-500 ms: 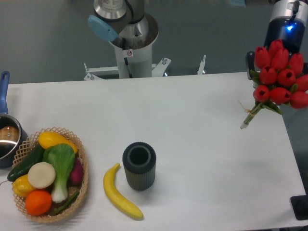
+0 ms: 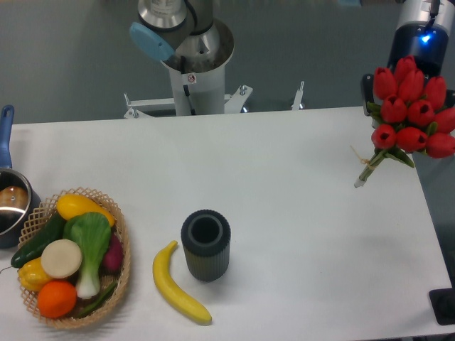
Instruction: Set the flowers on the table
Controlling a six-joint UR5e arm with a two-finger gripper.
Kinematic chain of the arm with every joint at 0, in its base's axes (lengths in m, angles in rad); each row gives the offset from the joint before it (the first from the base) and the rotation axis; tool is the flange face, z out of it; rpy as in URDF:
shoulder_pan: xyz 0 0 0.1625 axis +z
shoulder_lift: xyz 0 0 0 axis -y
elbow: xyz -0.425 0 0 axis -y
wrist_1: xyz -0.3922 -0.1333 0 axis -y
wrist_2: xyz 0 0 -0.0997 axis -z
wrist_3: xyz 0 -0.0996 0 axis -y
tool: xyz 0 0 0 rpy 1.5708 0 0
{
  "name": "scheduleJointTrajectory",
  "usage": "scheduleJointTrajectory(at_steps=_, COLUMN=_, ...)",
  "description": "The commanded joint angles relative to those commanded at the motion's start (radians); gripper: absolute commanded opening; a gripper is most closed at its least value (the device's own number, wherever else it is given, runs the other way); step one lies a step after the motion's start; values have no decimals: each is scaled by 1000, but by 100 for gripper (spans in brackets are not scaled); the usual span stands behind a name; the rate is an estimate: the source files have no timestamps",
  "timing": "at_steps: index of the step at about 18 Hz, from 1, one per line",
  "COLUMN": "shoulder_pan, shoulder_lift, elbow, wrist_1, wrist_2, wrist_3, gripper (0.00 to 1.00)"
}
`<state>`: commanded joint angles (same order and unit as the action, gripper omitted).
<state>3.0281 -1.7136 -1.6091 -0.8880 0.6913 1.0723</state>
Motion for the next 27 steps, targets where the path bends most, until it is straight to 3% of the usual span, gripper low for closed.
scheduleJointTrajectory(at_steps=3, shoulder_pan=-24, shoulder_lift=34, elbow=-6, wrist_1=-42, wrist_2=190, wrist_3=3, gripper=42)
scheduleJointTrajectory(at_steps=9, shoulder_pan=-179, shoulder_lift=22, elbow=-38, wrist_1=-35, wrist_2=534, wrist_3=21, gripper=45)
scheduleJointTrajectory(at_steps=13, shoulder_pan=-308, shoulder_lift=-58, elbow=-40, wrist_1=-31, wrist_2=732, wrist_3=21, gripper=45)
scheduleJointTrajectory(at_steps=17, shoulder_pan=-411, shoulder_lift=-173, elbow=-25, wrist_1=-22, wrist_2=884, wrist_3=18, gripper=45)
scheduleJointTrajectory(at_steps=22, shoulder_pan=-425, shoulder_lift=-273, elbow=-15, wrist_1=15, wrist_2=910, wrist_3=18, gripper=46)
scheduleJointTrajectory(at_steps=27, shoulder_pan=-453, shoulder_lift=-371, elbow=11, wrist_1=44, wrist_2=1085, wrist_3=14, gripper=46)
